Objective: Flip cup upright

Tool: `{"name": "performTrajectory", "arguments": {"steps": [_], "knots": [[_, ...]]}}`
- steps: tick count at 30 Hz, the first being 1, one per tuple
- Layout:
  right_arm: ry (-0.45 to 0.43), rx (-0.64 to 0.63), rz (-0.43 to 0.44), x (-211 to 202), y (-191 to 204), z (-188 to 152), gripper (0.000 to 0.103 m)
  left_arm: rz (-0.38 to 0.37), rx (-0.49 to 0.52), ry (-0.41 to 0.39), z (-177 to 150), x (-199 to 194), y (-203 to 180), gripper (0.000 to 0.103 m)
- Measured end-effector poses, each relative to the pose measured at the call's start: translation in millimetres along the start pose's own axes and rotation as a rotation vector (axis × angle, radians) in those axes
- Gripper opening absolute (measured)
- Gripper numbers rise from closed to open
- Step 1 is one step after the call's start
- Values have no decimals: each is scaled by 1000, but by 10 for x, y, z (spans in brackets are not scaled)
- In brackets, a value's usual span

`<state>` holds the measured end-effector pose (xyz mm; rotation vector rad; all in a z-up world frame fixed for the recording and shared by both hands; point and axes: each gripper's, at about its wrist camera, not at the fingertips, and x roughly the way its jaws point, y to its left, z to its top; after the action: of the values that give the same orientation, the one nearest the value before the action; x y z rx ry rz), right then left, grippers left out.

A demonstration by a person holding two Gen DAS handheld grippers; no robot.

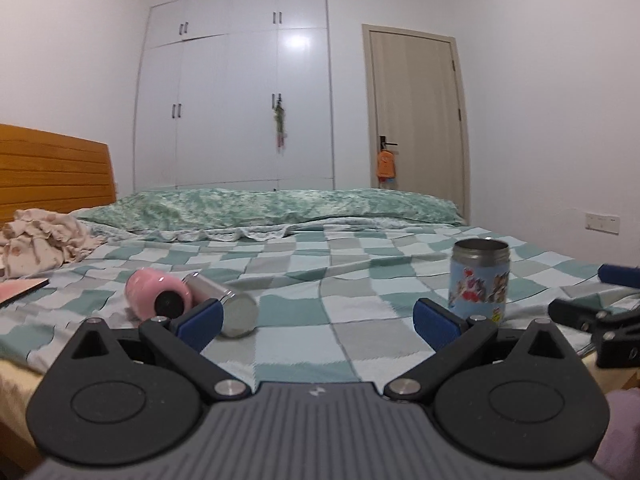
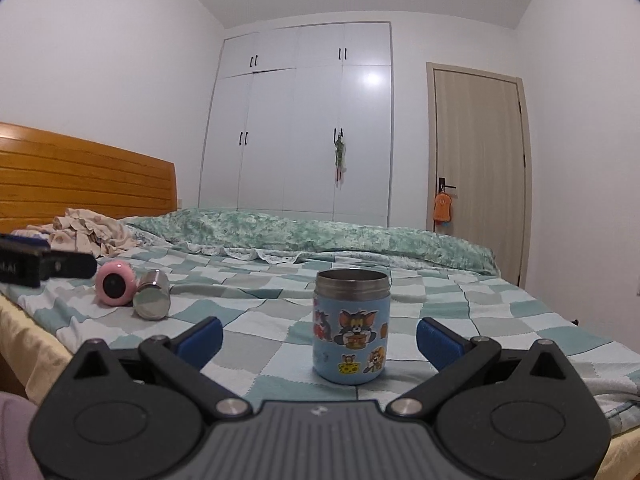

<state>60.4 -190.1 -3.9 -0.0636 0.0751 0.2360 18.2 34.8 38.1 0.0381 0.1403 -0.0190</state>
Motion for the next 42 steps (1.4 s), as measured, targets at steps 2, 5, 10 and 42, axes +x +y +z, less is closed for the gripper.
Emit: {"name": "performTrajectory", "arguments": {"steps": [2, 5, 10, 42], "knots": [[-8, -10, -3, -17, 32, -23, 103, 13, -10, -18, -102, -15, 30, 103], [-26, -26, -7, -43, 85, -65, 103, 43, -17, -41, -244, -26, 48, 103], [-58, -50, -13, -86, 135, -106, 103, 51, -26, -73, -291, -54, 56, 103], [-76, -56, 0, -98, 161, -126, 103, 43, -15, -100, -365, -95, 52, 103]]}}
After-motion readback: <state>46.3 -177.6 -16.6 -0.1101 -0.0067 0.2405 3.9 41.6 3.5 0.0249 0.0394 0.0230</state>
